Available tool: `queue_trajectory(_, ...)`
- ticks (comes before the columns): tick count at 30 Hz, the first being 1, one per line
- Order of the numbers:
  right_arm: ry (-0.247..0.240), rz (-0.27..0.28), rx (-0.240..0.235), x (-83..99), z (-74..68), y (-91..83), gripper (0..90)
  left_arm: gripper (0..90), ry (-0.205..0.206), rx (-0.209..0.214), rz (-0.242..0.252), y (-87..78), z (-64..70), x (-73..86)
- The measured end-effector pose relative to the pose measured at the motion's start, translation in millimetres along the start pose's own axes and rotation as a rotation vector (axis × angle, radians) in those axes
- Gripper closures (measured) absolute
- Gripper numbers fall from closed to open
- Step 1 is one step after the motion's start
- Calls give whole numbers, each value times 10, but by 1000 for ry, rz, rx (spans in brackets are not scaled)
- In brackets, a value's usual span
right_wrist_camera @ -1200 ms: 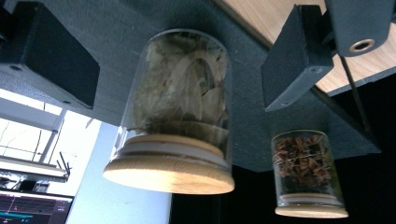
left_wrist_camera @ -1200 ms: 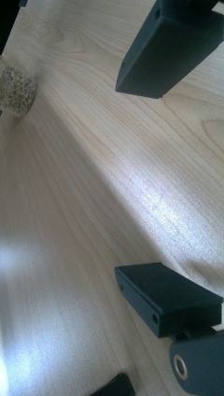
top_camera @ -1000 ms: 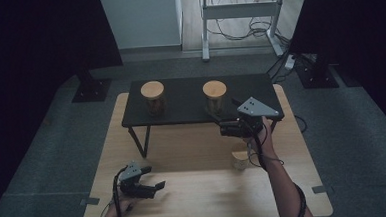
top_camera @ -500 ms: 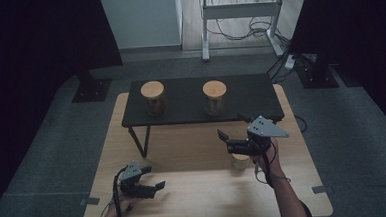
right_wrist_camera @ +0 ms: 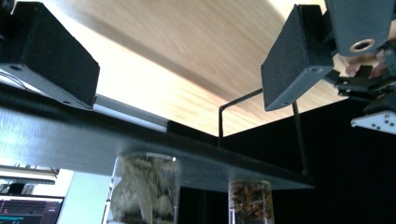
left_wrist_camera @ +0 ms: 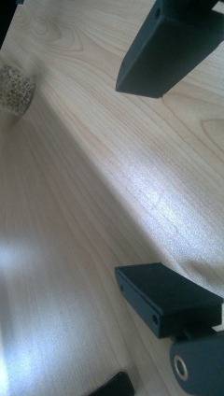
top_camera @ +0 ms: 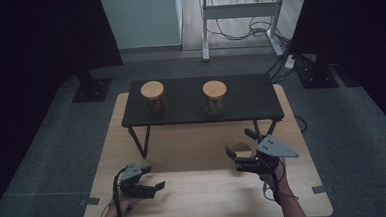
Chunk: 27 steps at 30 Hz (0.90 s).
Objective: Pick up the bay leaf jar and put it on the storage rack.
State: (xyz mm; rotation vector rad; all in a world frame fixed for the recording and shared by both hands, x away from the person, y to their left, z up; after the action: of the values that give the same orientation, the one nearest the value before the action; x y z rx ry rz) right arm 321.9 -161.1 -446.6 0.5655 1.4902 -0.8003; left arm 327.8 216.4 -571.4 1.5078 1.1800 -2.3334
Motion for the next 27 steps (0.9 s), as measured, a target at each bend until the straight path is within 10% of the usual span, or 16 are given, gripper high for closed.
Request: queue_trajectory(27,72,-135,-44,819,-166,-281,111,94,6,1,-4,-2,5,4)
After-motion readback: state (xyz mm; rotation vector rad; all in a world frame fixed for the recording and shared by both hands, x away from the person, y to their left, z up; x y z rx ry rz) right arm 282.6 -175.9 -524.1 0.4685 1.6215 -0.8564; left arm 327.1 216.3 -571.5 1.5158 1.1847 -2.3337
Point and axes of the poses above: each handheld gripper's, and its own axes: y roughly forward along the jaws, x roughly out of its underside, z roughly to its right, the point moved 4 cm from there along y, roughly forward along the jaws, and after that the axes turned 3 degrees about -y, right-handed, at the moved point
